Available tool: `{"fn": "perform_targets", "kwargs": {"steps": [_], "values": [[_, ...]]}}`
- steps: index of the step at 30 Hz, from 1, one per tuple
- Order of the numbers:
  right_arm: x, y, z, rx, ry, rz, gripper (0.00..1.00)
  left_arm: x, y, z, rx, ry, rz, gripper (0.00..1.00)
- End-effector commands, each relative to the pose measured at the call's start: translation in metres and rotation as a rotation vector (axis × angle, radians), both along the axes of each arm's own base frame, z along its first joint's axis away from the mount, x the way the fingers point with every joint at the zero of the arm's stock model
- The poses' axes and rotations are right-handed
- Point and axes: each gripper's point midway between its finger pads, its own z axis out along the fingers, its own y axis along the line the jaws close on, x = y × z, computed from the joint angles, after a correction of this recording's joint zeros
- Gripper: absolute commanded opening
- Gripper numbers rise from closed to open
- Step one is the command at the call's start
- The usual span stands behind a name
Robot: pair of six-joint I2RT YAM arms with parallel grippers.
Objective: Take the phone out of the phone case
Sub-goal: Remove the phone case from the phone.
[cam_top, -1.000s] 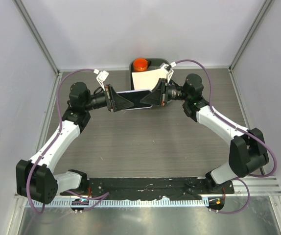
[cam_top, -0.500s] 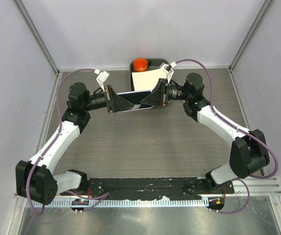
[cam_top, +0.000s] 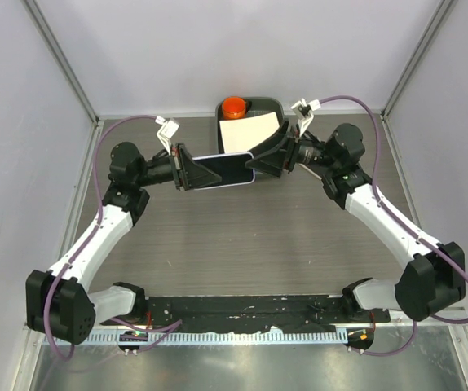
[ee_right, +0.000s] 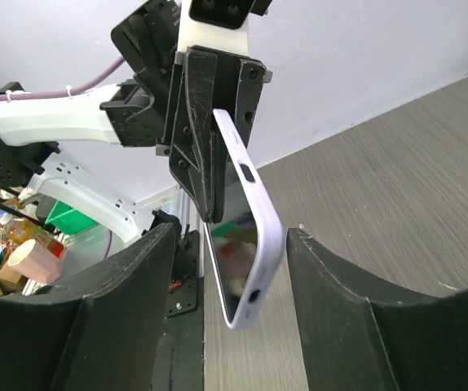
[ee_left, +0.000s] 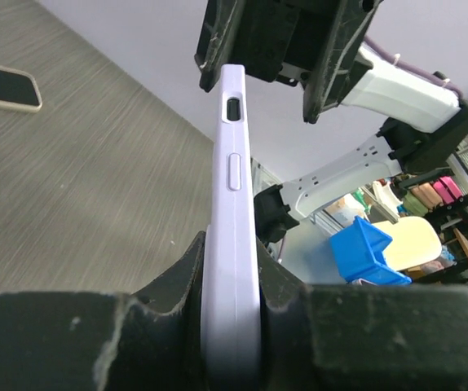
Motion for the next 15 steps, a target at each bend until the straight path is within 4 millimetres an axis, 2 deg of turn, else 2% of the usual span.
{"fn": "perform_targets", "kwargs": {"steps": [1, 2, 3, 6, 8, 11, 15], "values": [[-0.013, -0.010, 0.027, 0.080, -0.059, -0.017, 0.63, -0.023, 0.002, 0.048, -0.122, -0.167, -0.097, 0.00], [-0.013, -0.010, 0.029, 0.091, -0.053, -0.021, 0.63, -0.033, 0.003, 0.063, -0.166, -0.204, -0.137, 0.00], [-0.012, -0.011, 0.033, 0.110, -0.057, -0.033, 0.63, -0.035, 0.004, 0.069, -0.185, -0.224, -0.147, 0.00], [-0.013, -0.017, 0.042, 0.167, -0.036, -0.041, 0.62, -0.030, 0.002, 0.079, -0.224, -0.233, -0.147, 0.00], [-0.018, -0.021, 0.048, 0.213, -0.024, -0.030, 0.61, -0.024, 0.002, 0.075, -0.238, -0.218, -0.116, 0.00], [-0.024, -0.025, 0.053, 0.244, -0.008, -0.027, 0.61, -0.018, 0.003, 0.054, -0.232, -0.209, -0.063, 0.00], [-0.021, -0.028, 0.055, 0.280, 0.011, -0.058, 0.61, -0.009, 0.003, 0.033, -0.201, -0.176, -0.002, 0.00]]}}
